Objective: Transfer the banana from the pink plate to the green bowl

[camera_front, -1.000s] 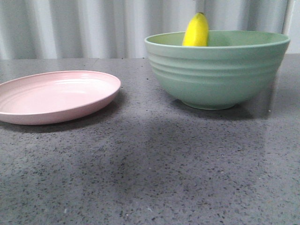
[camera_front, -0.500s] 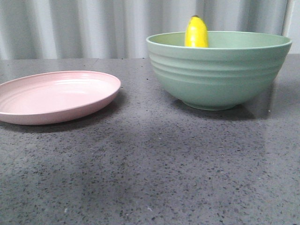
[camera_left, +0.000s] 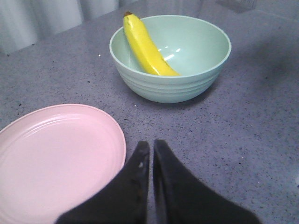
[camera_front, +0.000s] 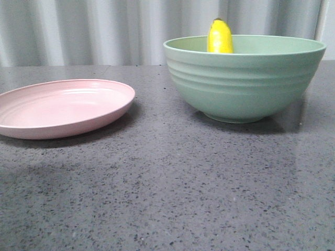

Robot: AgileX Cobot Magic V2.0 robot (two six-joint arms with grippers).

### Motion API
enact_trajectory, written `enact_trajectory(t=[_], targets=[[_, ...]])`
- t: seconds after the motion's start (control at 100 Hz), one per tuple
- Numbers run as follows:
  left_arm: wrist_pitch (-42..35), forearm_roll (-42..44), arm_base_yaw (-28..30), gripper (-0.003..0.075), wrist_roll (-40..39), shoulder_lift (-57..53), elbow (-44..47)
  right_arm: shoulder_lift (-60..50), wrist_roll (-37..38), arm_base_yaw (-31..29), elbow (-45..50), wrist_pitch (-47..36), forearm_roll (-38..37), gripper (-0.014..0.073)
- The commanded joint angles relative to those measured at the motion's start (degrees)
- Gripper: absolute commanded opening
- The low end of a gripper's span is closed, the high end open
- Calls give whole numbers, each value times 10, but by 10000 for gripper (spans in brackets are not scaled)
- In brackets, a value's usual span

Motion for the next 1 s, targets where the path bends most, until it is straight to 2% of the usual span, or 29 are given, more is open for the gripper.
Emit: enact_trajectory(t=[0.0, 0.32, 0.49, 0.6, 0.99], targets=[[-78, 9, -3, -19, -10, -45, 33, -62, 1, -3, 37, -86, -1, -76], [-180, 21, -3, -19, -10, -209, 182, -294, 1, -3, 223, -175, -1, -76], [-188, 27, -3, -19, -10, -287, 239, -401, 1, -3, 296, -210, -8, -74], [-184, 25, -3, -19, -10, -322, 251, -454, 1, -3, 324, -205, -13, -74], [-184, 26, -3, -19, -10, -331, 251, -457, 1, -3, 332, -180, -13, -74]])
